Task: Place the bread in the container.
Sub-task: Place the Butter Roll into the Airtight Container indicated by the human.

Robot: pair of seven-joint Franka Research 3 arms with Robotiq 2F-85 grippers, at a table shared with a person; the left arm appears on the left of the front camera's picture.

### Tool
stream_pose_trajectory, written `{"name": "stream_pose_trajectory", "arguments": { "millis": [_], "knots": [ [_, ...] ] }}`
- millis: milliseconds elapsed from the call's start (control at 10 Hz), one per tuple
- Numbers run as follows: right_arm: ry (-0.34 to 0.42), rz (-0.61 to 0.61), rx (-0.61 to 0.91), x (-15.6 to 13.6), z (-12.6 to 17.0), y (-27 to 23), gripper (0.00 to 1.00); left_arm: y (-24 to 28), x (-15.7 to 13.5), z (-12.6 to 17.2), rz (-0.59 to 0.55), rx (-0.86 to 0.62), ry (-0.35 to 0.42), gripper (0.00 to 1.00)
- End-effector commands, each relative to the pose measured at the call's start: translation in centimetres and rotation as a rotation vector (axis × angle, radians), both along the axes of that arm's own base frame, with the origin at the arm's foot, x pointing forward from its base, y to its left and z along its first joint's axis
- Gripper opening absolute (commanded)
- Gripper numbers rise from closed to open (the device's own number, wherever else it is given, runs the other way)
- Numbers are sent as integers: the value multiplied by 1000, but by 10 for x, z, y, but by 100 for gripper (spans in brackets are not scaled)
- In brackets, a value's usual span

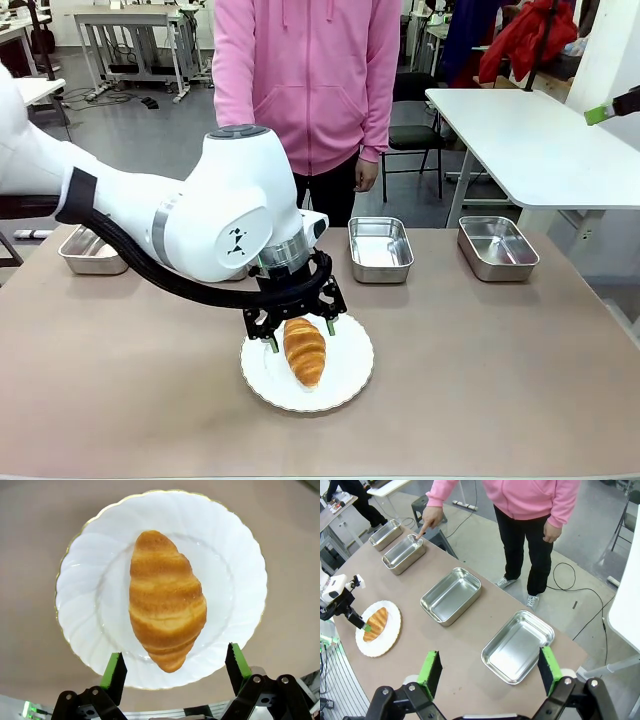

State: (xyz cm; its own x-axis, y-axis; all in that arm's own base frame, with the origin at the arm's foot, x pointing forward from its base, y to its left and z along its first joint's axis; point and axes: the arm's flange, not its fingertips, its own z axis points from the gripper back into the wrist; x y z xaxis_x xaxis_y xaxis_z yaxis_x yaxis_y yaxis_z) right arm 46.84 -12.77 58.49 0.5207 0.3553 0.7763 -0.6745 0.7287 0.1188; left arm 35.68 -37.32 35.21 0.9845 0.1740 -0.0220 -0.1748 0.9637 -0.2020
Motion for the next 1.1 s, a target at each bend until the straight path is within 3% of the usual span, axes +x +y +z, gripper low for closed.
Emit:
{"name": "stream_pose_trajectory", "arguments": {
  "millis": [0,200,900,1000],
  "knots": [
    [-7,3,9,0,0,1,100,-14,8,-3,32,42,-3,100],
    [-7,3,9,0,0,1,100,-16,16,-18,21,64,28,100],
    [-7,3,9,0,0,1,100,-13,39,-51,-28,103,4,100],
    [-7,3,9,0,0,1,100,-15,39,-50,-33,110,14,81]
  ]
}}
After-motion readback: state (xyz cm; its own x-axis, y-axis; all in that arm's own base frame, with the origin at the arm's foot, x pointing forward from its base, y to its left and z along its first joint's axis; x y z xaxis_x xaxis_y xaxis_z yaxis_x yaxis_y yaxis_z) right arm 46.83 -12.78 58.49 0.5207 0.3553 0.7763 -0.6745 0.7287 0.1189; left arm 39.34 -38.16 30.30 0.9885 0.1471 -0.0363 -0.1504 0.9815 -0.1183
